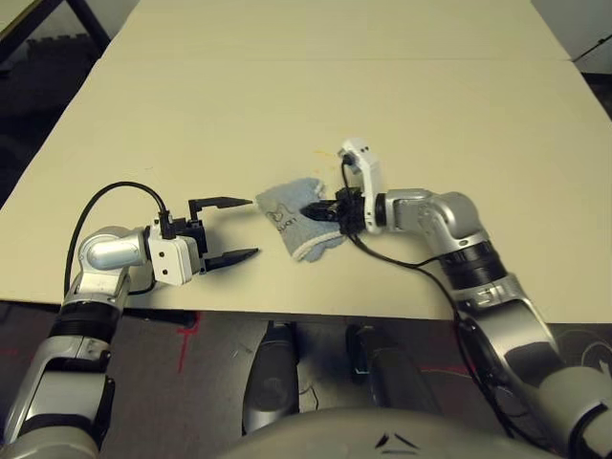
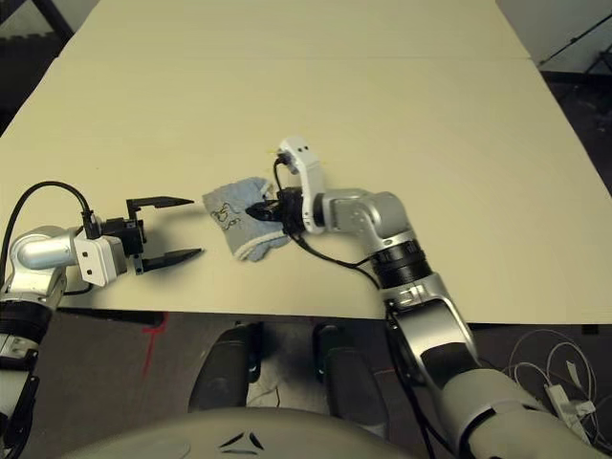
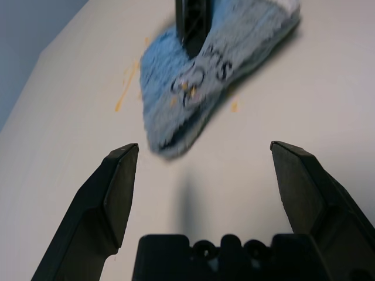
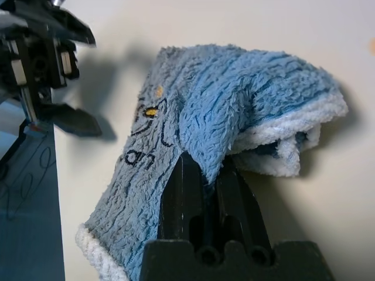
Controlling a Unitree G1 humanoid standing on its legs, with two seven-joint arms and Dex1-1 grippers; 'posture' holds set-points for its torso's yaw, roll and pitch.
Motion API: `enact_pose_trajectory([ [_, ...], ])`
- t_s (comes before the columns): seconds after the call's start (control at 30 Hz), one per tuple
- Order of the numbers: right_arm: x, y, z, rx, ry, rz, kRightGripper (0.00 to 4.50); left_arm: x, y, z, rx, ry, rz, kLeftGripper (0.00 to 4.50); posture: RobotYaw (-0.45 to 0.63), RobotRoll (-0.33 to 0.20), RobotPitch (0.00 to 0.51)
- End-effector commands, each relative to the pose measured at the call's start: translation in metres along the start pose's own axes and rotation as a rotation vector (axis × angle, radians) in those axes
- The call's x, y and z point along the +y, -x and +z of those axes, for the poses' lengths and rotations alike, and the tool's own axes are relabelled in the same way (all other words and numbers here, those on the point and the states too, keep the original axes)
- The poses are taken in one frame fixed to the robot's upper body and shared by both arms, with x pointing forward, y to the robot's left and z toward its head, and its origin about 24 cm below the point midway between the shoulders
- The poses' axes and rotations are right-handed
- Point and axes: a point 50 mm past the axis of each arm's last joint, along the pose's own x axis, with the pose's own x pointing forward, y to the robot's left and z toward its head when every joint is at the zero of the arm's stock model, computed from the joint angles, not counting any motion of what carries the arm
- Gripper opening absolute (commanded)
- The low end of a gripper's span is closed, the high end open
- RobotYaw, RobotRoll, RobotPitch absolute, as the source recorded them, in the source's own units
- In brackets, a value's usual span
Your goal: Wipe the water off the table with a rag.
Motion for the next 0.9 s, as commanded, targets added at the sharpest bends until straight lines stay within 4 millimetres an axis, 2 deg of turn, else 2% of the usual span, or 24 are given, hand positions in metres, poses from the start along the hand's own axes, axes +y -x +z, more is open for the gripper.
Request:
enact_pose_trajectory([
  [0.03,-0.013,0.029,-0.01,0.028,-0.035,-0.079,0.04,-0.001,0.002,-0.004,0.019,0.009,-0.006,4.5,0.28,0.0,0.206],
  [0.2,-0.024,0.069,-0.006,0.021,-0.015,-0.16,0.04,-0.001,0.0,-0.006,0.016,0.01,-0.003,4.5,0.27,0.0,0.203],
  [0.33,-0.029,0.089,0.002,-0.018,-0.018,-0.19,0.04,0.0,-0.002,-0.007,0.012,0.01,-0.002,4.5,0.27,0.0,0.203],
  [0.43,-0.036,0.105,0.018,-0.128,-0.053,-0.226,0.04,0.0,-0.004,-0.008,0.006,0.012,0.001,4.5,0.27,0.0,0.203],
  [0.57,-0.047,0.115,0.047,-0.339,-0.091,-0.284,0.04,0.0,-0.007,-0.008,-0.003,0.022,0.009,4.5,0.25,0.0,0.198],
  [0.73,-0.06,0.108,0.071,-0.454,-0.122,-0.364,0.04,0.002,-0.007,-0.01,0.001,0.02,0.014,4.5,0.25,0.0,0.197],
  [0.9,-0.071,0.075,0.069,-0.372,-0.128,-0.413,0.04,0.003,-0.007,-0.01,0.004,0.019,0.018,4.5,0.26,0.0,0.193],
])
